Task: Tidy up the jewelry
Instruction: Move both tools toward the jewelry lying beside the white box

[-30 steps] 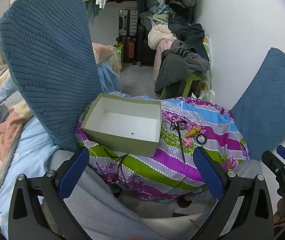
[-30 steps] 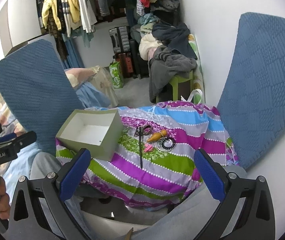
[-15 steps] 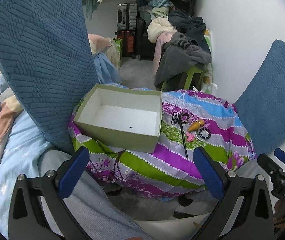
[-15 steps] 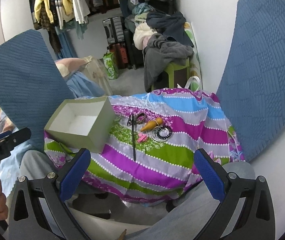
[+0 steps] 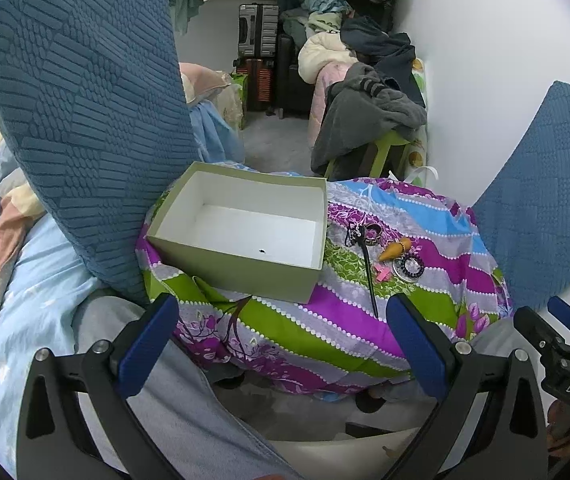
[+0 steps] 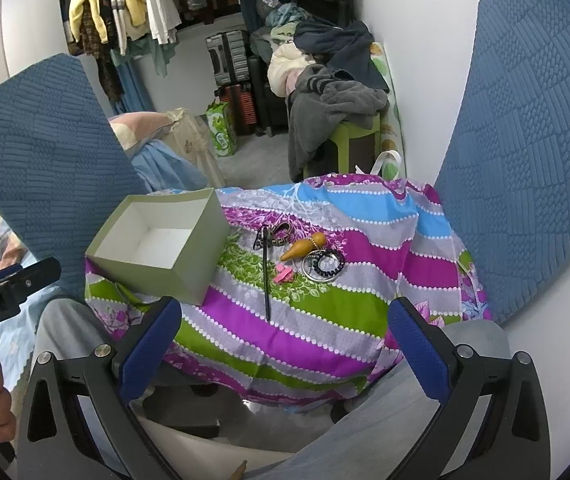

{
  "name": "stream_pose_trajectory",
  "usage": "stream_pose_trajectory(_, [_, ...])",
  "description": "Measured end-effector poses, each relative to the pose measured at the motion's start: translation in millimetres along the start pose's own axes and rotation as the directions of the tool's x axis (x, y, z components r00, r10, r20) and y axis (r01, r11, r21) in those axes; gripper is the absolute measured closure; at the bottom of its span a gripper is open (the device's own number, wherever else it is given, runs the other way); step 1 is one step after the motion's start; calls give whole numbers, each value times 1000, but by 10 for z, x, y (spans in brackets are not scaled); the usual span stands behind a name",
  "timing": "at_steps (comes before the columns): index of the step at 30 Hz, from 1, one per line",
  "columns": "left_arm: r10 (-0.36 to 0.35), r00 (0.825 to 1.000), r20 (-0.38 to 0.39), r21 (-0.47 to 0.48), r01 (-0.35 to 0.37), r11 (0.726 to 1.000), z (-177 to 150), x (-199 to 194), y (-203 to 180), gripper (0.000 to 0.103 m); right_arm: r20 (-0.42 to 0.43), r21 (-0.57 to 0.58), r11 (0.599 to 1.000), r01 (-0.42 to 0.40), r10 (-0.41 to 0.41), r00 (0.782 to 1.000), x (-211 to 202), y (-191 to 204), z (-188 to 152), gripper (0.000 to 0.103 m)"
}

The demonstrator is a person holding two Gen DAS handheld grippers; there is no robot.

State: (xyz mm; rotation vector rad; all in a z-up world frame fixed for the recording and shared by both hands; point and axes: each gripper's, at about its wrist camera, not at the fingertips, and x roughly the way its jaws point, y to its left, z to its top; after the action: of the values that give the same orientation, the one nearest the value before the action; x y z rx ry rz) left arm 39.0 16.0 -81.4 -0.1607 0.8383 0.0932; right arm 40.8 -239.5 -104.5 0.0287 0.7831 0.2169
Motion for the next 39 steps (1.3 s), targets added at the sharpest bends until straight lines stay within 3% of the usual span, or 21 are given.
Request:
stream_pose_trajectory(6, [11, 1000, 15, 39, -12, 999, -24, 3, -86, 0, 3, -5, 1000, 3, -3, 1000, -18, 9, -3, 0])
stream_pose_trajectory(33, [9, 1000, -8, 30, -9, 1000, 34, 1, -93, 0, 10, 6, 1000, -31, 31, 999, -59, -47, 54, 0])
stream_pose_trajectory(39, [-36, 999, -17, 25, 37, 999, 80, 91, -162, 0, 19, 22, 1000, -7, 6, 1000, -8, -138, 118, 1])
